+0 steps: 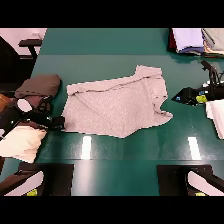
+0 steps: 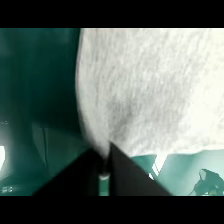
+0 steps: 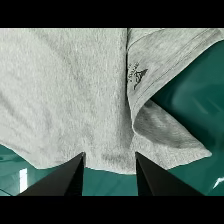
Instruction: Fold the shirts.
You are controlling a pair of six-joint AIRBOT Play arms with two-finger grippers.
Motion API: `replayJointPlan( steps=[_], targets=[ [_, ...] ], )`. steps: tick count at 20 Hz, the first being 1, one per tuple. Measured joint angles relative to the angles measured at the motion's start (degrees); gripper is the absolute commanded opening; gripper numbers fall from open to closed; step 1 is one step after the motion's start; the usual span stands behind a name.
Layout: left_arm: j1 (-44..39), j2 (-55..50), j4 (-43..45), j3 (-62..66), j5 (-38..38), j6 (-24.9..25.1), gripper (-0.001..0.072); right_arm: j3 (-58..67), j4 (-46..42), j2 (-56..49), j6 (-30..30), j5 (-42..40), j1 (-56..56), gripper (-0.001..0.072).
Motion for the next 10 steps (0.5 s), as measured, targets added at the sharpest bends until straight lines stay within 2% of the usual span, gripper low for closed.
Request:
replayJointPlan(
  steps=[3, 4, 5, 6, 10],
  targets=[
    [0.0, 0.9, -0.3, 1.4, 1.0, 0.1, 0.0021, -0.2, -2.6, 0.2, 0.7, 1.0, -1.3, 0.0370],
    [-0.1, 1.7, -0.6, 2.3, 1.0, 0.1, 0.0021, -0.2, -4.3, 0.2, 1.6, 1.6, -2.0, 0.0393],
    [-0.1, 2.7, -0.9, 3.2, 0.8, 0.2, 0.0021, -0.3, -5.7, 0.1, 2.2, 1.9, -2.7, 0.0485],
    [-0.1, 3.7, -1.1, 3.9, 0.5, 0.2, 0.0021, -0.3, -7.0, -0.4, 2.8, 2.9, -3.4, 0.0521],
    [-0.1, 6.6, -1.3, 5.9, -0.2, 0.2, 0.0022, -0.9, -9.4, -5.3, 5.5, 5.9, -4.5, 0.0511]
  ],
)
